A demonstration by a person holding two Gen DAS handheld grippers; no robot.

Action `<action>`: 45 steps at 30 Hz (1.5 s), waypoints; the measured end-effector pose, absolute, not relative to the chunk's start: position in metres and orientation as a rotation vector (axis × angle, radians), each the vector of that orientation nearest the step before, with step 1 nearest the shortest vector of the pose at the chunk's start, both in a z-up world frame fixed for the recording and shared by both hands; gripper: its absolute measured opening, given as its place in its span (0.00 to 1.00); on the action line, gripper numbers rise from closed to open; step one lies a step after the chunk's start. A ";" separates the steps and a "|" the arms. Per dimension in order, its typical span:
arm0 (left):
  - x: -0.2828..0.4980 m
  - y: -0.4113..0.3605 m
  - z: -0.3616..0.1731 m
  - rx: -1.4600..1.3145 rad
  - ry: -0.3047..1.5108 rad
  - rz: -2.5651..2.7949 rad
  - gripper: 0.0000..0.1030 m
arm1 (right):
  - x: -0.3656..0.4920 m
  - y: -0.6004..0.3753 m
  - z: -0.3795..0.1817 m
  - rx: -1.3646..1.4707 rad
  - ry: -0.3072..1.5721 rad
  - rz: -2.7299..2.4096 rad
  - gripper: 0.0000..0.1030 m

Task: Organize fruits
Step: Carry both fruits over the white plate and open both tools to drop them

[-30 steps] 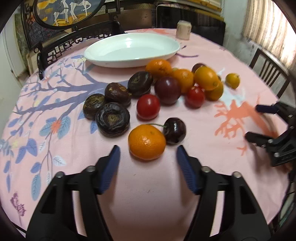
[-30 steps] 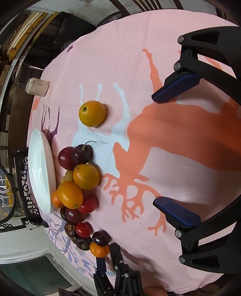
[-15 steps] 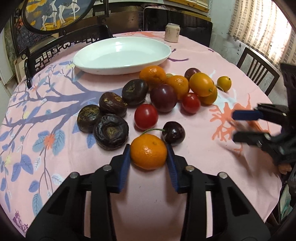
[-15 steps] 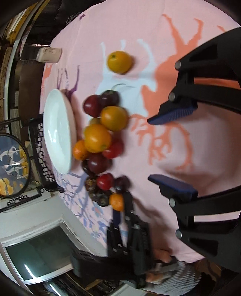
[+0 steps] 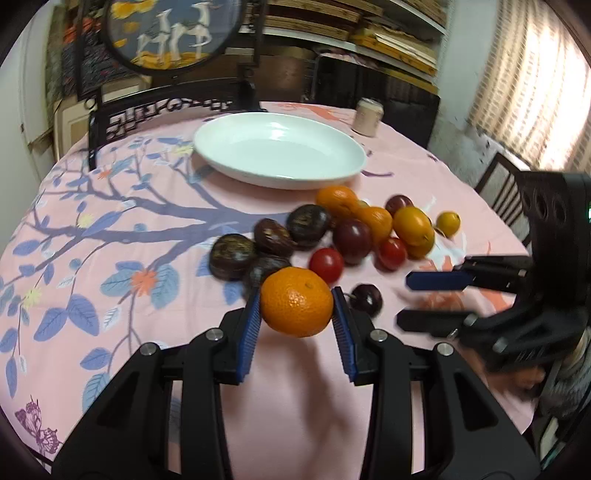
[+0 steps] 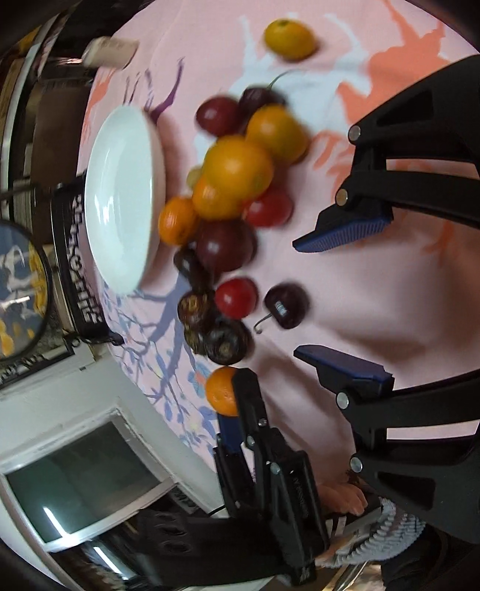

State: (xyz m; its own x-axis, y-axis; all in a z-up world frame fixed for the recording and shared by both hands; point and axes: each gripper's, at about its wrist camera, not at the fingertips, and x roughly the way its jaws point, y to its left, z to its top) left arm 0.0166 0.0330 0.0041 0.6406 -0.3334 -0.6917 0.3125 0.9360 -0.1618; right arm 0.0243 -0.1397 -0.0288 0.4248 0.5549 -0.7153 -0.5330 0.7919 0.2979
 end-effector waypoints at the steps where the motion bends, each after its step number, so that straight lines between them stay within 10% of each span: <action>1: 0.018 0.035 0.004 -0.037 0.799 -0.362 0.37 | 0.028 -0.132 -0.031 0.009 0.909 0.673 0.53; 5: 0.021 0.039 0.001 -0.044 0.814 -0.355 0.37 | 0.039 -0.118 -0.039 -0.015 0.939 0.686 0.34; 24: 0.181 0.002 0.028 -0.049 0.869 -0.246 0.41 | 0.156 -0.147 0.013 0.064 0.713 0.403 0.32; 26: 0.184 0.001 0.023 -0.056 0.862 -0.244 0.61 | 0.163 -0.152 0.006 0.073 0.711 0.384 0.51; 34: 0.164 0.017 0.030 -0.015 0.795 -0.228 0.69 | 0.139 -0.181 0.020 0.110 0.607 0.385 0.59; 38: 0.150 0.031 0.030 -0.025 0.783 -0.191 0.71 | 0.118 -0.199 0.026 0.150 0.550 0.326 0.98; 45: 0.104 0.053 0.017 -0.062 0.797 -0.150 0.81 | 0.068 -0.215 0.026 0.102 0.467 0.264 0.98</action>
State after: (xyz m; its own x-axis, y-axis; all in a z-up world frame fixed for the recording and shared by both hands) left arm 0.1044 0.0532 0.0170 0.6891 -0.1572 -0.7074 0.1105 0.9876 -0.1118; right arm 0.0675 -0.2149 0.0260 0.8599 0.2742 -0.4306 -0.2277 0.9609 0.1574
